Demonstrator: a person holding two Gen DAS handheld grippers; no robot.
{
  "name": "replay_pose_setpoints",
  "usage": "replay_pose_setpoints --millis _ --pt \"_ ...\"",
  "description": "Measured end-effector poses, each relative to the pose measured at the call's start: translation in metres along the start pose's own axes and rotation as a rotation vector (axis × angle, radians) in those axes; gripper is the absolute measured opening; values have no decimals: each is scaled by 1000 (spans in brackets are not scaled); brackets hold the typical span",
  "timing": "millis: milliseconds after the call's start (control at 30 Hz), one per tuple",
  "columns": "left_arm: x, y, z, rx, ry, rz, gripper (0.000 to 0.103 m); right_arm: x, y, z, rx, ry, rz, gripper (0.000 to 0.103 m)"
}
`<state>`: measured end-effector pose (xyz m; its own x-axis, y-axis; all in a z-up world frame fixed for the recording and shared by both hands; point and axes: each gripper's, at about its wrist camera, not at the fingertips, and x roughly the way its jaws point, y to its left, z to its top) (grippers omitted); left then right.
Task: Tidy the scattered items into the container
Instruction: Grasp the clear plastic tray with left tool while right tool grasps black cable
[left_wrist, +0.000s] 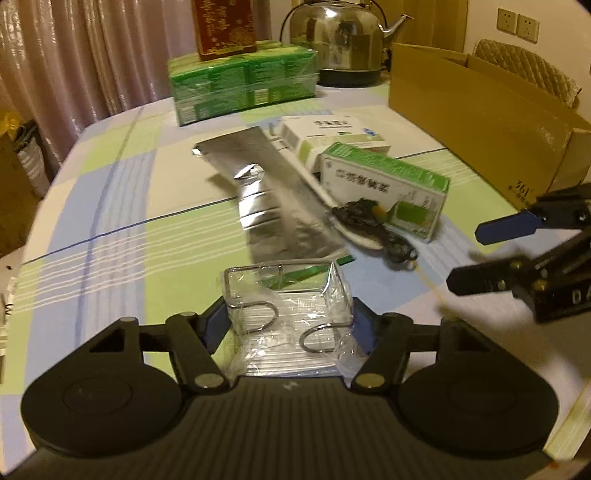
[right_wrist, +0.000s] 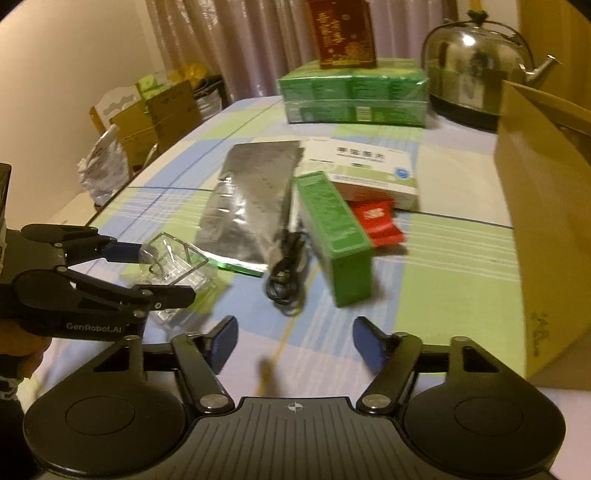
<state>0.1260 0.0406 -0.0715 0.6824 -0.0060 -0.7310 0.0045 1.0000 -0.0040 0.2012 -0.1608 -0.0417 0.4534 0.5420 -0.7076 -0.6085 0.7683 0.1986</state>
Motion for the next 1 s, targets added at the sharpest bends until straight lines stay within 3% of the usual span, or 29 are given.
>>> replay_pose_setpoints --millis 267,667,1000 --pt "-2 19 -10 -54 6 10 63 25 21 16 -42 -32 4 47" --pt "2 19 -10 -104 -27 -22 63 55 25 29 -56 -57 -153 22" --pt "5 16 -9 -110 -31 -37 64 65 23 25 -61 -27 -176 13"
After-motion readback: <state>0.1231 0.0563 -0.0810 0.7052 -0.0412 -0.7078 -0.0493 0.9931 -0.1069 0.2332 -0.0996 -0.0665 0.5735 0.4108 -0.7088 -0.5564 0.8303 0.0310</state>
